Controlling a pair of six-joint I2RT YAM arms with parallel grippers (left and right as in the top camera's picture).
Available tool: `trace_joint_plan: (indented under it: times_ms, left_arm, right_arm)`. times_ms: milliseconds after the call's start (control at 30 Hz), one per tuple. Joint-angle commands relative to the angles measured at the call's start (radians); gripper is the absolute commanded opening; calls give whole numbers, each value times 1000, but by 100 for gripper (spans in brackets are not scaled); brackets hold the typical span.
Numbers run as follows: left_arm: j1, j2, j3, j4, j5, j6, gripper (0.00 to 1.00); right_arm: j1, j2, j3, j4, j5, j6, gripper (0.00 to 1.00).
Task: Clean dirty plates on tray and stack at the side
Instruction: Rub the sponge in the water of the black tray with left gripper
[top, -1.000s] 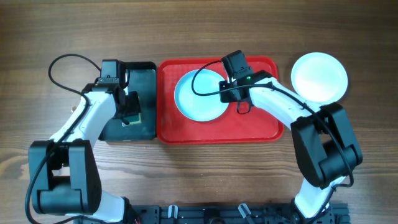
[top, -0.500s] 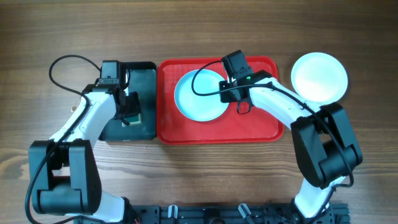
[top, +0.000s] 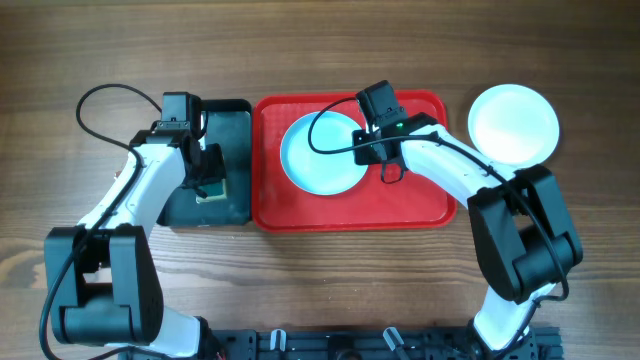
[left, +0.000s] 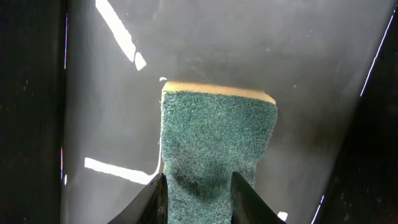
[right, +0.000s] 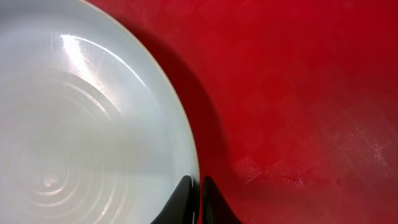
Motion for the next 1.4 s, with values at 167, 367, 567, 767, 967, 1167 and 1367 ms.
trace_joint_plan:
  times_ms: [167, 367, 567, 767, 967, 1167, 1367]
  left_arm:
    - [1, -11, -10, 15, 13, -3, 29]
    - [1, -11, -69, 85, 34, -3, 26]
    - [1, -11, -123, 138, 35, -11, 27]
    - [1, -9, -131, 144, 35, -25, 29]
    - [1, 28, -131, 133, 35, -24, 27]
    - [0, 59, -129, 137, 35, -24, 20]
    - [0, 48, -91, 112, 35, -24, 4]
  right_arm:
    - [5, -5, 11, 0, 16, -4, 8]
    - [5, -5, 11, -1, 16, -4, 8]
    - [5, -5, 11, 0, 16, -4, 8]
    - [5, -5, 11, 0, 16, -4, 8]
    - [5, -5, 11, 0, 16, -4, 7]
    - [5, -5, 11, 0, 16, -4, 7]
    - [5, -5, 11, 0, 16, -4, 7]
